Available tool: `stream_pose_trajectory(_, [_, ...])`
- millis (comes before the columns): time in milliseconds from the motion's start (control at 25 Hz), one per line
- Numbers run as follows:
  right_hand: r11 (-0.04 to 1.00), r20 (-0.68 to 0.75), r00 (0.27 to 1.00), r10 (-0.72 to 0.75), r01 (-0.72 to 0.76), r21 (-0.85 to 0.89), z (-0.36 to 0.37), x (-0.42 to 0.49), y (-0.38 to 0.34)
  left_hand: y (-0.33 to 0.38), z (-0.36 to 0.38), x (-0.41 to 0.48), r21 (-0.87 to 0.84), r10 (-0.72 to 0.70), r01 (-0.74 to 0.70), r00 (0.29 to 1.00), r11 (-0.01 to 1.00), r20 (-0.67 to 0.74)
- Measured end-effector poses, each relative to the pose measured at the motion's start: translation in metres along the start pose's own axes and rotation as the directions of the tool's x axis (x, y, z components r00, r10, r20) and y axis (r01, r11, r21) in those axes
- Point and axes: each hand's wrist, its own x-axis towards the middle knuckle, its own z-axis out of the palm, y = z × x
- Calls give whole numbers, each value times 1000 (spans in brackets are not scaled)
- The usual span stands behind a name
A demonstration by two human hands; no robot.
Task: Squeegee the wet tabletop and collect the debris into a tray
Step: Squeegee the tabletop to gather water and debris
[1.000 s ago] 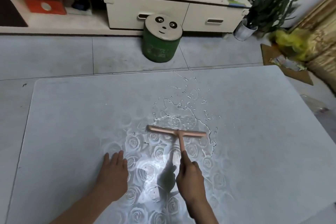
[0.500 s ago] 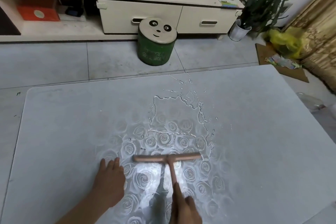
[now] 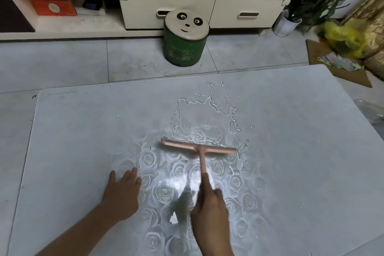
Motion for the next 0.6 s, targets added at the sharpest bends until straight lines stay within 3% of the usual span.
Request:
stream_pose_trajectory(80, [1000, -53, 999, -6, 7, 6, -27, -28, 42, 2, -7, -9, -55, 25, -38, 976, 998, -216])
stream_pose_trajectory(160, [996, -61, 995, 78, -81, -37, -52, -34, 88, 15, -17, -19, -70, 61, -90, 939, 994, -339])
stream_pose_trajectory(280, [983, 45, 996, 75, -66, -169, -69, -22, 123, 45, -34, -17, -140, 41, -86, 955, 986, -295])
stream_pose_trajectory(440, [993, 54, 995, -89, 93, -74, -64, 21, 129, 81, -39, 1, -132, 86, -152, 910, 980, -406])
stream_pose_trajectory(600, [983, 66, 983, -169, 173, -67, -70, 68, 113, 96, -41, 16, -138, 42, -118, 888, 983, -459])
